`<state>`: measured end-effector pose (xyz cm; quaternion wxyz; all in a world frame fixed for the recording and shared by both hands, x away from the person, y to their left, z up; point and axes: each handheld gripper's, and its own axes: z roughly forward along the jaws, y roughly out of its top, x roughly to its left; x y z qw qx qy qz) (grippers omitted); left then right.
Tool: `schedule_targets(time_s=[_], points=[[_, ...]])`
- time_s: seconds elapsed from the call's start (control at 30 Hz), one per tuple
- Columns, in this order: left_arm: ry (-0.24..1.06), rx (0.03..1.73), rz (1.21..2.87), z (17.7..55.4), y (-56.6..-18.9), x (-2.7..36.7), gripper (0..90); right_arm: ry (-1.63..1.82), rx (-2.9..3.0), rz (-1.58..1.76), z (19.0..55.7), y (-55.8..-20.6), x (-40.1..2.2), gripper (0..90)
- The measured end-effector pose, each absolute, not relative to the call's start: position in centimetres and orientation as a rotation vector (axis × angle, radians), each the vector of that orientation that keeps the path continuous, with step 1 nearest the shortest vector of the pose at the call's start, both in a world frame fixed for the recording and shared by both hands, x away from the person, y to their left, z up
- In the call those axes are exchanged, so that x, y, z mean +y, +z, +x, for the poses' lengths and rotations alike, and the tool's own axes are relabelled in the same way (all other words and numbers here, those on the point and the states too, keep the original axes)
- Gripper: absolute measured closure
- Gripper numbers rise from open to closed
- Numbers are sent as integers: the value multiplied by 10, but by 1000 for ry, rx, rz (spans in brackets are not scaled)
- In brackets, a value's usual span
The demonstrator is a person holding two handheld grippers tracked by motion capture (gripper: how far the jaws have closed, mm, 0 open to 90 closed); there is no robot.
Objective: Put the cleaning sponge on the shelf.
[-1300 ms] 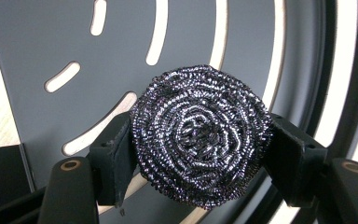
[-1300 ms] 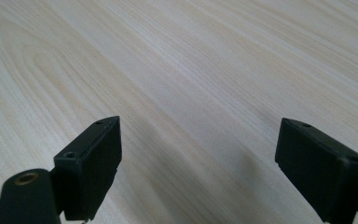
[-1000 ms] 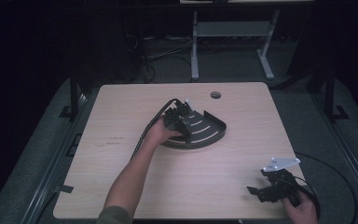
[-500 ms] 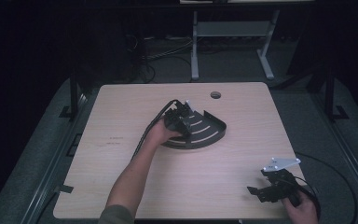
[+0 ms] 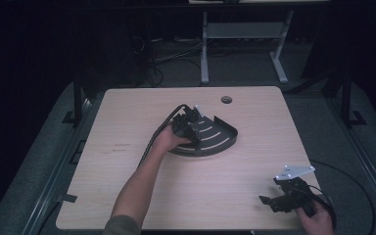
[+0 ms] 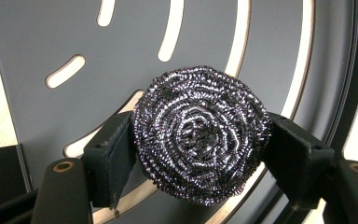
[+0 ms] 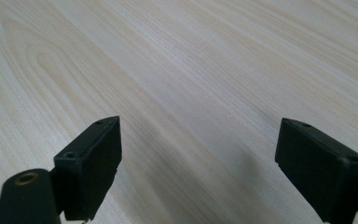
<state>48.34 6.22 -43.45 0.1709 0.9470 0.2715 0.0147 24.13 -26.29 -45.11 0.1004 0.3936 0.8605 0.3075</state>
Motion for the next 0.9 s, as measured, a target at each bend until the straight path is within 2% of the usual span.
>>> schedule_targets(time_s=[0.9], points=[[45,770,2674,481,-428,65,224,905,2541,1157,241,-451,-263,143]])
